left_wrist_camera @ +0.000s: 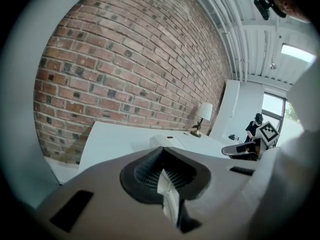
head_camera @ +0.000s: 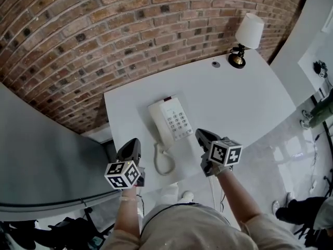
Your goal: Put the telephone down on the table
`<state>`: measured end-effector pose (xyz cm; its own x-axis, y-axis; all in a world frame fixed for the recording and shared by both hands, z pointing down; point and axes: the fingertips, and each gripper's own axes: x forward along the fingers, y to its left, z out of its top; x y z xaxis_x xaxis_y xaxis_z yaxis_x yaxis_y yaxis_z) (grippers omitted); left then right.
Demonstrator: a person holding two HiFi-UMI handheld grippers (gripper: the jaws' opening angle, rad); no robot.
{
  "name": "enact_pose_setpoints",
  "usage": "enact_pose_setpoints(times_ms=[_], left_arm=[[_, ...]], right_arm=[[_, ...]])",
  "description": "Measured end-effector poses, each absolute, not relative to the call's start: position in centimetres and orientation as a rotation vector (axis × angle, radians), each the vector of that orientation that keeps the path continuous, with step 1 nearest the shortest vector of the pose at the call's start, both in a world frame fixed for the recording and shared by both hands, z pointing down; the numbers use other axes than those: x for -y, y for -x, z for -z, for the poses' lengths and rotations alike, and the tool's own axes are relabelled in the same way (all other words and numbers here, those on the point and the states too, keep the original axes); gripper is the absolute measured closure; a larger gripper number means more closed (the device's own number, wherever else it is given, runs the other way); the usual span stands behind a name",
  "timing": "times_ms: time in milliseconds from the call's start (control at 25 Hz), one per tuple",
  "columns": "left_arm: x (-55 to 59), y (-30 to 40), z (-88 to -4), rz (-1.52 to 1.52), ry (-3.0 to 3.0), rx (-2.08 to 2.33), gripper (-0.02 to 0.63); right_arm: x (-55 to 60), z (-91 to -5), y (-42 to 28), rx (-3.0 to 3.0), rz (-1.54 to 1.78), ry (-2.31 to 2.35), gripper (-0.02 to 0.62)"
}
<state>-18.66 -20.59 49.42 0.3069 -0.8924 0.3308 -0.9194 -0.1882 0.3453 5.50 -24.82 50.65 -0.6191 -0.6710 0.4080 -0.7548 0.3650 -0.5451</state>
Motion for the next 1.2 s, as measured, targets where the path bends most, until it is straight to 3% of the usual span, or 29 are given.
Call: enact_pose_setpoints(times_ms=[520, 1200], left_arm=[[18.9, 20.5, -44.3, -0.066, -2.191, 1.783, 0.601], [16.5, 22.9, -39.1, 0.002, -2.240, 1.982, 0.601]], right_arm=[[24.9, -42.8, -7.2, 2.687, -0.523, -1.321, 0.591], [23.3, -37.6, -7.3, 2.795, -0.204, -1.319, 0.591]])
